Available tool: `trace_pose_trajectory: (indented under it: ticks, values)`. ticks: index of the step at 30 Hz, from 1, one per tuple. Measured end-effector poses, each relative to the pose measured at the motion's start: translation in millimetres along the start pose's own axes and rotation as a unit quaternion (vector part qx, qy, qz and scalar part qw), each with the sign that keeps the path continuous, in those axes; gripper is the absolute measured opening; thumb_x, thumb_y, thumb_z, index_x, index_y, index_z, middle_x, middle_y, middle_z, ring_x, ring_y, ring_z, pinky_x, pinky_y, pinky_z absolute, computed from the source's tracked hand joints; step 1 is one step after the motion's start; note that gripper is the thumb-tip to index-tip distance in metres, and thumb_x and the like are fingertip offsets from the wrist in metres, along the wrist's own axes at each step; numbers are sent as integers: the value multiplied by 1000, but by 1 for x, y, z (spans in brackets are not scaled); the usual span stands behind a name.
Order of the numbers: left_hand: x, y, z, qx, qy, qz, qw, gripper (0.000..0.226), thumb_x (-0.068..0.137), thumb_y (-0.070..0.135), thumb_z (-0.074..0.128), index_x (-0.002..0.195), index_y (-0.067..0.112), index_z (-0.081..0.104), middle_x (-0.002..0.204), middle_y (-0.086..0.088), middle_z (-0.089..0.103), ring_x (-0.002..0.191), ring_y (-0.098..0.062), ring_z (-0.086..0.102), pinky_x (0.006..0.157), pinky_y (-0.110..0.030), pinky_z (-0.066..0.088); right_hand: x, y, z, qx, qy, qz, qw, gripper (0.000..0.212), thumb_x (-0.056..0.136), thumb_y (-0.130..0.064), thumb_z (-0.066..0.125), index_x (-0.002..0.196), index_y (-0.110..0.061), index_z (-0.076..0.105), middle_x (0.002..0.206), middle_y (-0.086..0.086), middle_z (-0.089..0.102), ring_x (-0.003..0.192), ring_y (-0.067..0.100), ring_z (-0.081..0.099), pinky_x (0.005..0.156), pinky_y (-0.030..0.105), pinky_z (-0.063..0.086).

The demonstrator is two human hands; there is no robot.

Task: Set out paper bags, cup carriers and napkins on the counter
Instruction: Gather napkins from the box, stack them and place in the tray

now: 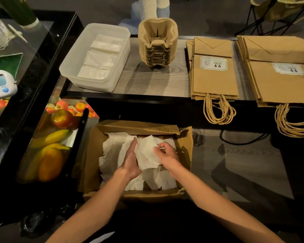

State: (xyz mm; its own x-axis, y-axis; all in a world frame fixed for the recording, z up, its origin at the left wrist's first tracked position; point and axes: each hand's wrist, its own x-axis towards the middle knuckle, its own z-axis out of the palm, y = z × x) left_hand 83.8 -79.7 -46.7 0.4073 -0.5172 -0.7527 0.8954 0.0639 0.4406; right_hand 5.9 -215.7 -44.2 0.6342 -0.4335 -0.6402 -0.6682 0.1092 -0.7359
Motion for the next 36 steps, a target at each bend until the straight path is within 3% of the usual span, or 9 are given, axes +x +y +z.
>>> trace_pose_trajectory:
  ticks: [4,8,13,16,19,21,25,31,36]
  values:
    - [-2,-1,-3,34,-17,18,999,55,101,61,45,132,21,67,127,-18,69,111,-36,66,96,-49,51,-3,1,-3,152,-28,45,987,20,98,-39,64,113,-25,66,122,2,64,111,22,60,85,34,52]
    - [1,-1,-7,76,36,37,996,59,88,59,62,127,16,71,127,-20,68,110,-37,65,94,-46,48,-2,-2,-15,361,-95,78,924,32,96,-23,66,126,-12,66,126,10,71,119,29,64,103,43,50]
    - [5,4,-9,115,67,42,990,61,87,52,69,130,9,68,120,-20,70,108,-41,65,95,-48,48,-4,-7,-24,461,-122,92,874,35,99,-16,59,134,-13,57,127,12,70,124,30,61,107,44,46]
    - [5,6,-1,168,83,59,980,39,89,48,68,118,23,74,119,-9,74,119,-35,63,112,-52,42,-9,-11,-27,476,-146,87,863,32,101,-18,56,132,-13,57,124,13,71,123,31,61,105,43,46]
    - [5,4,4,167,108,66,978,57,75,57,71,123,25,71,125,-5,71,126,-31,58,118,-54,34,-12,-14,-29,495,-158,87,850,32,97,-18,57,129,-12,58,123,14,72,124,32,60,106,42,45]
    - [4,7,6,157,118,78,977,50,87,47,68,126,16,69,117,-8,75,119,-30,63,115,-50,40,-12,-13,-31,501,-158,91,846,37,93,-19,60,129,-11,58,126,16,70,126,33,59,111,43,43]
    - [-2,12,7,142,92,80,982,38,96,38,63,123,13,70,114,-11,76,111,-32,68,108,-50,46,-8,-8,-30,457,-154,77,873,39,95,-20,60,133,-12,58,131,13,68,129,31,57,115,44,38]
    - [-15,11,10,151,27,47,987,47,91,55,64,124,22,68,120,-10,75,121,-32,65,113,-51,42,-11,-12,-11,205,-82,32,975,21,95,-34,68,110,-19,69,117,5,71,116,28,62,94,40,48]
    - [-22,12,6,159,-6,35,987,43,89,37,70,126,16,68,121,-16,73,115,-35,68,108,-54,47,-11,-13,-9,83,-30,-10,996,14,99,-43,62,106,-30,63,118,-1,60,107,21,57,81,32,46]
